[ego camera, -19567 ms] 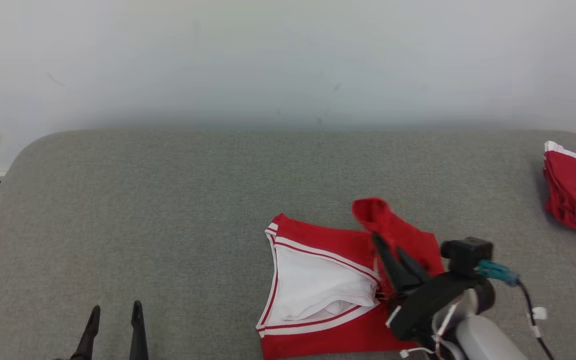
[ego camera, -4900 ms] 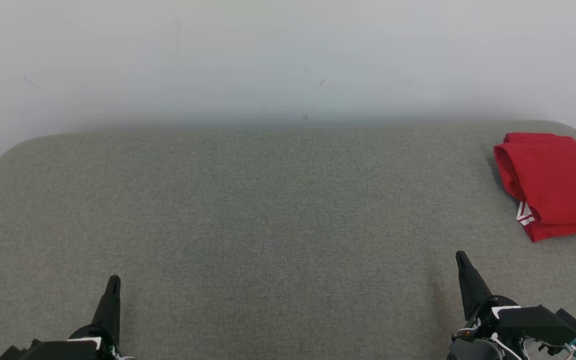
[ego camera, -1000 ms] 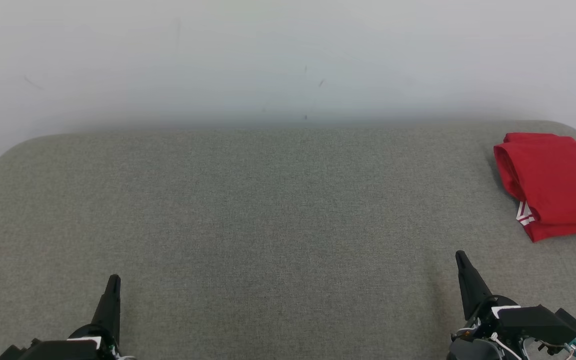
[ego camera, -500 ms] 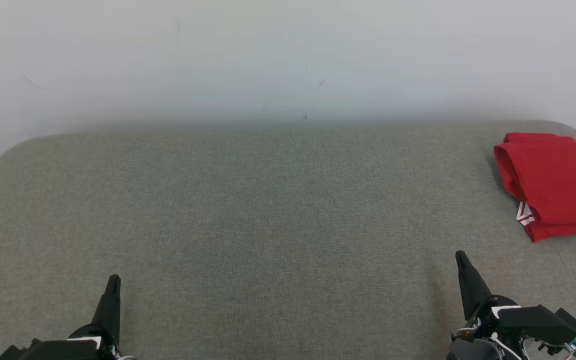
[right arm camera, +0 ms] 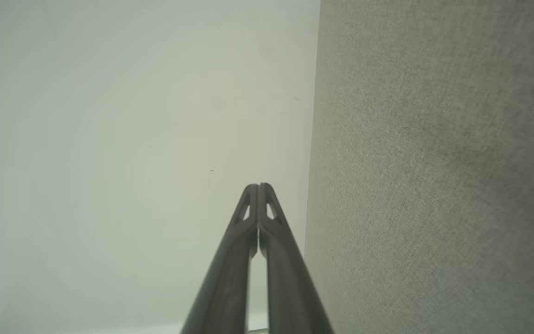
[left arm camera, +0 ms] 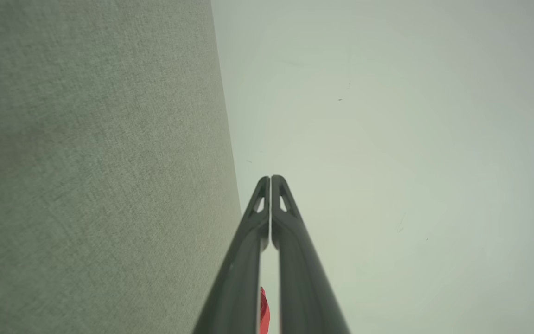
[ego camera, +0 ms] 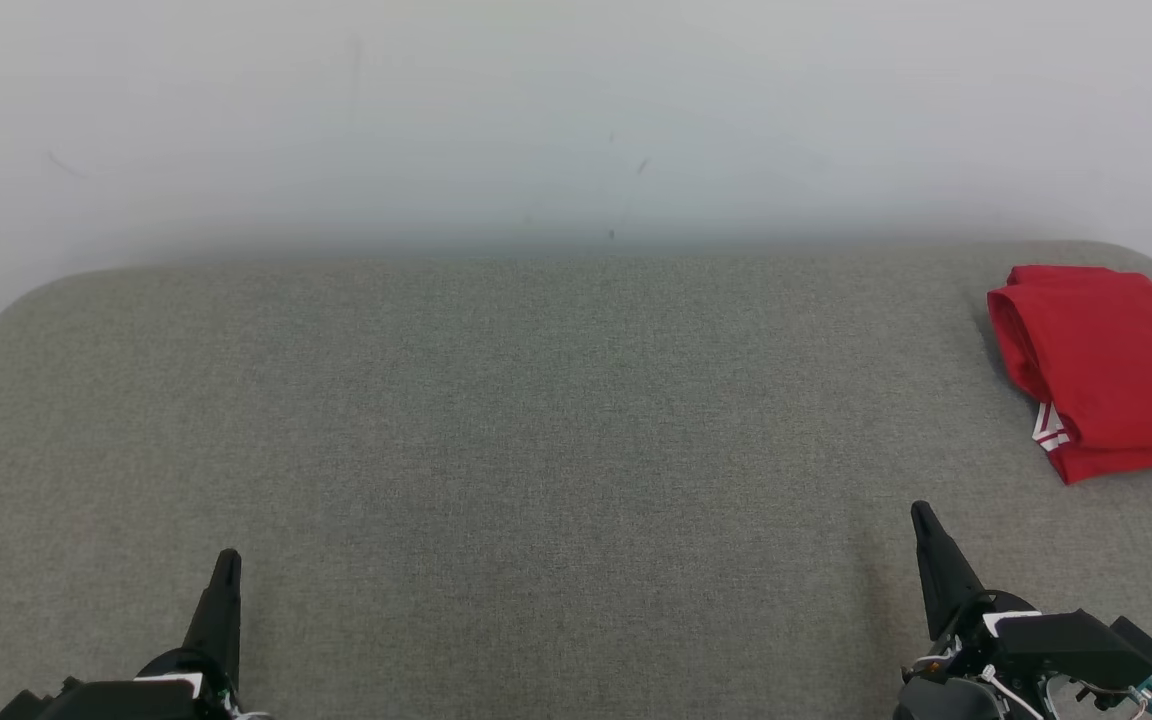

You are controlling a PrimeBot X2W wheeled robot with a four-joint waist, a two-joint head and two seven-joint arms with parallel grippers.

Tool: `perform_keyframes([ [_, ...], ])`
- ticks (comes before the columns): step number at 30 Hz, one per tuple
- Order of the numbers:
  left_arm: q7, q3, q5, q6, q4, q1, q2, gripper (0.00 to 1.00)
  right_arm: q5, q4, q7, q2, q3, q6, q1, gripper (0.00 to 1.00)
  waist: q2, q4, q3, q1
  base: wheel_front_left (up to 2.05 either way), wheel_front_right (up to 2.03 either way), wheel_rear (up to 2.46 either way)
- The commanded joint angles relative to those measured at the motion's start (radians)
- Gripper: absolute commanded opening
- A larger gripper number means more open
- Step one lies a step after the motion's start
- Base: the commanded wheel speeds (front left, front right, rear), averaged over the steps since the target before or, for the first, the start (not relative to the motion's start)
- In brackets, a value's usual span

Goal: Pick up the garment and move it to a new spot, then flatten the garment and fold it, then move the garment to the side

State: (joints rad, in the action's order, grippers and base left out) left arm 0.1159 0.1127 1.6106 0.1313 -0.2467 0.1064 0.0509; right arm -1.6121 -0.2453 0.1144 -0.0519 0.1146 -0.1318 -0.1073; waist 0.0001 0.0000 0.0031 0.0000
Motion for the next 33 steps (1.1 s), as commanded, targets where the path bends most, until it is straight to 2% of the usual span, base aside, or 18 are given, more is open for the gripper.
perform_keyframes([
  [1,0.0,0.002,0.005,-0.001,0.003,0.006,-0.001,0.0,-0.002,0.002,0.003,0.004,0.0,0.002,-0.003,0.0,-0.0001,0.0,0.0,0.0,0.0,0.0,0.0],
  [33,0.0,0.002,0.005,-0.001,0.002,0.006,-0.001,0.0,-0.002,0.002,0.003,0.005,0.0,0.002,-0.003,0.0,-0.0001,0.0,0.0,0.0,0.0,0.0,0.0],
])
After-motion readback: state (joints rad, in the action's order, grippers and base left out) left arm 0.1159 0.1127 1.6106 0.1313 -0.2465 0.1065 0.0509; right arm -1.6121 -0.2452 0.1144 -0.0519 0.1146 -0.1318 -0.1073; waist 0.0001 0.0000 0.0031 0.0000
